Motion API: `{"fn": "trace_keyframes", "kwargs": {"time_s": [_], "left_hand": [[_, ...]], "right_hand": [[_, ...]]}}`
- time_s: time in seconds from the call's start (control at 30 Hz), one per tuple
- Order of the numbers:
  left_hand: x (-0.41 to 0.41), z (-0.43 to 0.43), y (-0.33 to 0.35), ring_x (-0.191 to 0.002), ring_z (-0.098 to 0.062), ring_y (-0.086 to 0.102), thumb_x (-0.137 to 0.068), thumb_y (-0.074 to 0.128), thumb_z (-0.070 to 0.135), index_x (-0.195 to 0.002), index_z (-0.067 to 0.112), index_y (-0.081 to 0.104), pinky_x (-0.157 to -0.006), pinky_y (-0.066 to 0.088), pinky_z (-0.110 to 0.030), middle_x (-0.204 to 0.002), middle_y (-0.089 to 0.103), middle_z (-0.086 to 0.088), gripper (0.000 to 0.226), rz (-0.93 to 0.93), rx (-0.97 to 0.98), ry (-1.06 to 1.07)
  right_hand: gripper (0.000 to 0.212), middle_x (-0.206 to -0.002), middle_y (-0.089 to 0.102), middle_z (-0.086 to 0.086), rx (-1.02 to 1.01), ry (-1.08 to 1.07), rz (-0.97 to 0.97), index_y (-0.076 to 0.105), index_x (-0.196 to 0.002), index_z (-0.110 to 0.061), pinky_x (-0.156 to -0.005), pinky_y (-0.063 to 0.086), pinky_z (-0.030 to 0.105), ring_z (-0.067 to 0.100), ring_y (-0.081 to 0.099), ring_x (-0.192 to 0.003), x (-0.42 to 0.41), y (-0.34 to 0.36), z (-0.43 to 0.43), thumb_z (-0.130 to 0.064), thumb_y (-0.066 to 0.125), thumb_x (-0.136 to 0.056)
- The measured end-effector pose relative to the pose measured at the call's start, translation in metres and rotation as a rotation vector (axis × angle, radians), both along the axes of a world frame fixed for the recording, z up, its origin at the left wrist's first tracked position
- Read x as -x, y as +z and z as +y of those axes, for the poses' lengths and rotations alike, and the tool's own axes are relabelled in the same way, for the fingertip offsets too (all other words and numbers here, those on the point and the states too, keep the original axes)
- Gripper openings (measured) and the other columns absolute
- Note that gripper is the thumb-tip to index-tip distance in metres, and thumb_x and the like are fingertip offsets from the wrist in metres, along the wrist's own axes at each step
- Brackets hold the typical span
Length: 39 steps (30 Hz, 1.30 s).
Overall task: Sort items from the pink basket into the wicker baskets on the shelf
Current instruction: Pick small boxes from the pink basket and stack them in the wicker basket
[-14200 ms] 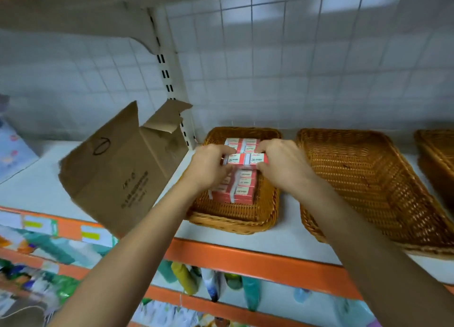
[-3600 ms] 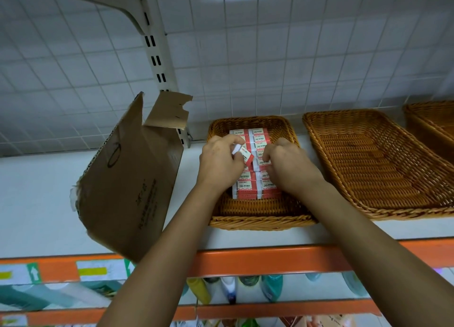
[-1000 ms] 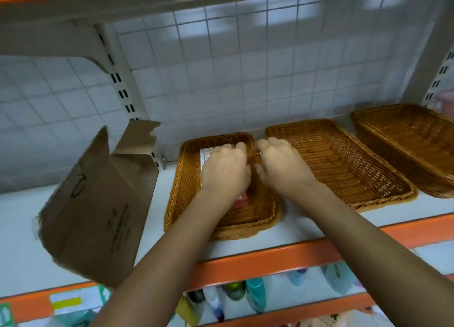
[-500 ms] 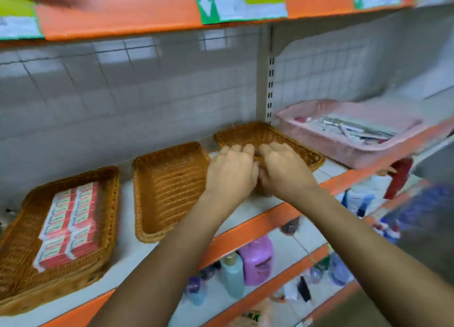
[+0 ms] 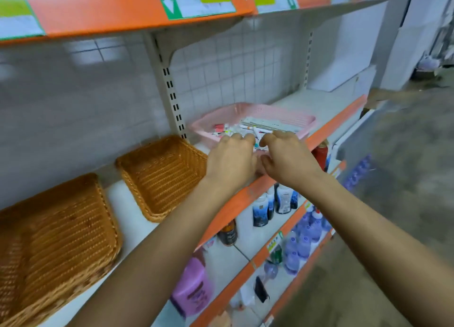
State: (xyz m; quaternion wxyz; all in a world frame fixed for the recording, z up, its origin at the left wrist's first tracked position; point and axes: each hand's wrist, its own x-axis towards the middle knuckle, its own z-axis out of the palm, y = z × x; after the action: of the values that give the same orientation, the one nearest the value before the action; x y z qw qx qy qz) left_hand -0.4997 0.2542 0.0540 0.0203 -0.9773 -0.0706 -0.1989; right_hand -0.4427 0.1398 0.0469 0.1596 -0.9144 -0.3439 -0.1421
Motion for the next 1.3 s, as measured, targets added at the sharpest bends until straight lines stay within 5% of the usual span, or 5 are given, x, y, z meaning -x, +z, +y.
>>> {"fn": "trace_keyframes", "kwargs": {"time_s": [0.47, 0.63, 0.93, 1.13, 1.3], "left_hand": [[-0.142, 0.074, -0.016, -0.117, -0.032, 0.050, -0.089, 0.053, 0.021, -0.132, 0.017, 0.047, -0.089, 0.045, -0.042, -0.128, 0.052, -0.010, 0.044, 0.225, 0.006, 0.053], [-0.170, 0.113, -0.022, -0.103, -0.030, 0.056, -0.085, 0.057, 0.015, -0.110, 0.011, 0.056, -0.074, 0.046, -0.036, -0.114, 0.058, -0.012, 0.025, 0.261, 0.000, 0.105], [-0.201, 0.159, -0.030, -0.082, -0.016, 0.056, -0.090, 0.056, 0.024, -0.119, 0.017, 0.059, -0.063, 0.038, -0.023, -0.109, 0.064, -0.003, 0.030, 0.436, 0.103, 0.240], [-0.217, 0.166, -0.035, -0.096, -0.022, 0.061, -0.089, 0.057, 0.027, -0.115, 0.017, 0.060, -0.075, 0.048, -0.030, -0.113, 0.064, -0.004, 0.028, 0.476, 0.185, 0.335], [-0.229, 0.164, -0.031, -0.100, -0.022, 0.059, -0.090, 0.053, 0.031, -0.113, 0.019, 0.059, -0.085, 0.048, -0.035, -0.116, 0.062, -0.004, 0.026, 0.436, 0.270, 0.381]], "right_hand": [[0.033, -0.119, 0.053, 0.016, 0.172, -0.018, 0.074, 0.054, -0.119, -0.009, -0.087, 0.044, 0.037, 0.034, 0.048, -0.111, -0.136, 0.005, 0.058, -0.020, 0.052, -0.088], [0.030, -0.120, 0.054, 0.015, 0.248, 0.059, 0.083, 0.053, -0.116, -0.008, -0.086, 0.042, 0.035, 0.032, 0.049, -0.113, -0.169, 0.003, 0.098, -0.021, 0.054, -0.089], [0.052, -0.139, 0.047, 0.011, 0.486, 0.295, 0.257, 0.039, -0.138, -0.009, -0.101, 0.040, 0.035, 0.027, 0.047, -0.123, -0.218, 0.008, 0.149, -0.026, 0.054, -0.092], [0.061, -0.150, 0.035, 0.009, 0.543, 0.384, 0.316, 0.024, -0.148, -0.011, -0.103, 0.035, 0.030, 0.027, 0.040, -0.132, -0.246, 0.000, 0.177, -0.026, 0.051, -0.095], [0.045, -0.134, 0.053, 0.010, 0.512, 0.501, 0.398, 0.049, -0.134, -0.011, -0.099, 0.043, 0.035, 0.027, 0.053, -0.118, -0.263, -0.012, 0.199, -0.023, 0.055, -0.092]]}}
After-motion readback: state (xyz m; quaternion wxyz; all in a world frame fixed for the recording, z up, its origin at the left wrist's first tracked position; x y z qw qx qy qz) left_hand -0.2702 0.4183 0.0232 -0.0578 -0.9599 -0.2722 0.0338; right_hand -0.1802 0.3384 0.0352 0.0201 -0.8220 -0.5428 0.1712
